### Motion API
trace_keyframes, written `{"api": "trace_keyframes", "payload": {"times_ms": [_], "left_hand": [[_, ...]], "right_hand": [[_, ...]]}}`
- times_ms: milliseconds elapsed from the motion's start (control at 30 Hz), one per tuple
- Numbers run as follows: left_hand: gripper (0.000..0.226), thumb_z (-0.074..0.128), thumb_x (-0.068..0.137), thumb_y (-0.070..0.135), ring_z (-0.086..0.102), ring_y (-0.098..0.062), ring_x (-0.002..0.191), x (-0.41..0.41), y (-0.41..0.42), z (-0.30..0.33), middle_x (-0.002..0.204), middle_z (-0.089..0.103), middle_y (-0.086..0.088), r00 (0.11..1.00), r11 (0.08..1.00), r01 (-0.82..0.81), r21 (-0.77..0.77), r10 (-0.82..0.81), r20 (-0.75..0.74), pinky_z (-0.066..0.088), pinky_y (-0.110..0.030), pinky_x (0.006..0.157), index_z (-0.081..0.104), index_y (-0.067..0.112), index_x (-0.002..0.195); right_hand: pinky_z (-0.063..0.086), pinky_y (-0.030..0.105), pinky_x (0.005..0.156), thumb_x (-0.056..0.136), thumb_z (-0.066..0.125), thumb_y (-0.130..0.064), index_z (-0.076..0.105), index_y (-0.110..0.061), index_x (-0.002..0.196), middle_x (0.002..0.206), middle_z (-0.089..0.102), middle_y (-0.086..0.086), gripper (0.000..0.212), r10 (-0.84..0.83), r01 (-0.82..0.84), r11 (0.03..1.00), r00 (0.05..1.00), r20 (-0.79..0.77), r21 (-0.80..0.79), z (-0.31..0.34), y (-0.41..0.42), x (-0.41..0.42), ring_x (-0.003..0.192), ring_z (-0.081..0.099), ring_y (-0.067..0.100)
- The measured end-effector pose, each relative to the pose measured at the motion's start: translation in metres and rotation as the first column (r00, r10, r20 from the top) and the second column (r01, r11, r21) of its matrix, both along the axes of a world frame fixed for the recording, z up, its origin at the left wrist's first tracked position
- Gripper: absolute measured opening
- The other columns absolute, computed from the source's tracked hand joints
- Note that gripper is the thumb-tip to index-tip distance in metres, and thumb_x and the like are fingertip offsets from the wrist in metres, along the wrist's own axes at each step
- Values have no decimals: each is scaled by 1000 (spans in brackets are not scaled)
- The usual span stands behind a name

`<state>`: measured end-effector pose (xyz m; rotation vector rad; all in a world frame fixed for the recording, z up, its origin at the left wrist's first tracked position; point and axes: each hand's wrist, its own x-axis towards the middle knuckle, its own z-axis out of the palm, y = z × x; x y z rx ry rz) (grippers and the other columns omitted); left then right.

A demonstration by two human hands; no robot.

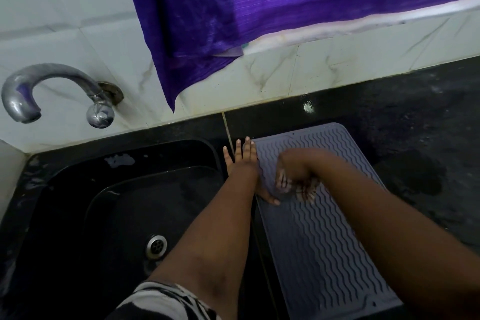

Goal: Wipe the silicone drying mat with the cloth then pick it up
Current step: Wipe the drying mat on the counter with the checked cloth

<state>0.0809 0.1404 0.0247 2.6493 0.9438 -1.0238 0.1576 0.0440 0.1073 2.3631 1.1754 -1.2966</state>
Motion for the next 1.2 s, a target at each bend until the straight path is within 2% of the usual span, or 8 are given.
{"api": "trace_keyframes", "payload": {"times_ms": [133, 333, 533, 667, 733, 867, 1000, 1200], "left_hand": [[169, 74, 35, 84, -44, -29, 134, -3, 2, 0, 148, -46, -5, 999, 999, 38, -35, -38, 7, -28, -66, 101, -38, 15, 141], [170, 74, 34, 84, -43, -29, 135, 0, 0, -1, 147, -47, -3, 1000, 1000, 23, -18, -23, -20, -24, -66, 104, -37, 13, 142], [175, 76, 29, 83, -42, -30, 136, -2, 0, -7, 148, -46, -4, 1000, 999, 13, 32, -14, 22, -26, -69, 99, -36, 12, 143], [164, 71, 39, 85, -32, -31, 142, 4, 5, 11, 155, -34, -4, 994, 996, 85, 41, -82, -73, -22, -69, 103, -28, 13, 148], [136, 59, 58, 88, -21, -29, 147, 15, 16, 20, 162, -16, -1, 994, 993, 95, 76, -91, -63, -18, -71, 105, -9, 20, 154], [76, 27, 95, 65, -18, -25, 148, 25, 29, 25, 163, -6, -2, 991, 980, 118, 159, -106, -83, -18, -71, 104, 8, 22, 155], [94, 35, 87, 74, -18, -27, 148, 19, 24, 6, 162, -13, 6, 986, 980, 145, 133, -133, -96, -17, -72, 103, -5, 21, 155], [91, 31, 91, 71, -24, -29, 146, 12, 14, 8, 161, -17, 5, 987, 969, 160, 186, -150, -65, -21, -68, 104, -10, 21, 154]], "right_hand": [[51, 34, 91, 86, 62, -3, 61, -15, 128, 126, 62, 12, 44, -122, 95, 937, 991, 59, 336, 16, 27, 33, 112, 62, 29], [30, 53, 110, 95, 40, -34, 31, -11, 148, 156, 29, 14, 57, 169, -257, 961, 836, 522, 100, -78, 32, -2, 139, 32, 34], [40, 36, 106, 87, 65, -17, 54, -12, 129, 131, 57, 6, 44, 290, -289, 956, 928, 235, -41, -35, -31, -30, 122, 53, 25], [58, 38, 75, 82, 70, -16, 66, -16, 104, 98, 66, 7, 22, 5, -9, 996, 999, -45, -84, 8, -31, -2, 88, 67, 25], [58, 37, 73, 85, 67, -10, 66, -17, 97, 90, 66, 8, 14, -9, 3, 993, 999, 45, 119, 23, -13, 16, 85, 67, 27], [44, 45, 103, 90, 58, -19, 48, -21, 137, 135, 53, 14, 48, 8, -89, 955, 960, 279, 281, -38, 9, 10, 124, 49, 33], [19, 57, 115, 95, 45, -32, 12, -17, 154, 160, 11, 16, 70, 224, -345, 931, 793, 567, 115, -90, -31, -29, 142, 15, 45], [29, 38, 105, 97, 39, -22, 39, -5, 142, 143, 44, 13, 48, 400, -466, 881, 824, 400, 79, -64, -120, -81, 126, 43, 31]]}}
